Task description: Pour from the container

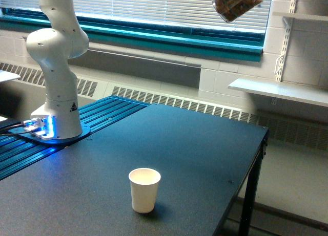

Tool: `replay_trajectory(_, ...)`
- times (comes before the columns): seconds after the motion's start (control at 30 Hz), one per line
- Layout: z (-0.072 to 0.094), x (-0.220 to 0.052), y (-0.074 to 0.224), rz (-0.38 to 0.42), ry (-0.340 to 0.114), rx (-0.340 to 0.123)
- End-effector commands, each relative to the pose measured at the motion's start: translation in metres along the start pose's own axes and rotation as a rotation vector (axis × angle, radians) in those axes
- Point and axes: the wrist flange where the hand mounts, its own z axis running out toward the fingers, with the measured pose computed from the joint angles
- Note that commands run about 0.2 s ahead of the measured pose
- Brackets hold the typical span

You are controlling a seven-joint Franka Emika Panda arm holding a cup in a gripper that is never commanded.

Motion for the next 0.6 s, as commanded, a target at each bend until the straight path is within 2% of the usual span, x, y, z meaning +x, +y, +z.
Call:
replay_trajectory(0.03,-0.002,0.002,-0.003,0.0,0.008,0.003)
replay_trajectory(0.3,-0.007,-0.002,-0.006,-0.018,0.018,0.007)
replay_trajectory(0.6,-0.009,-0.003,0.023,-0.008,0.029,-0.027)
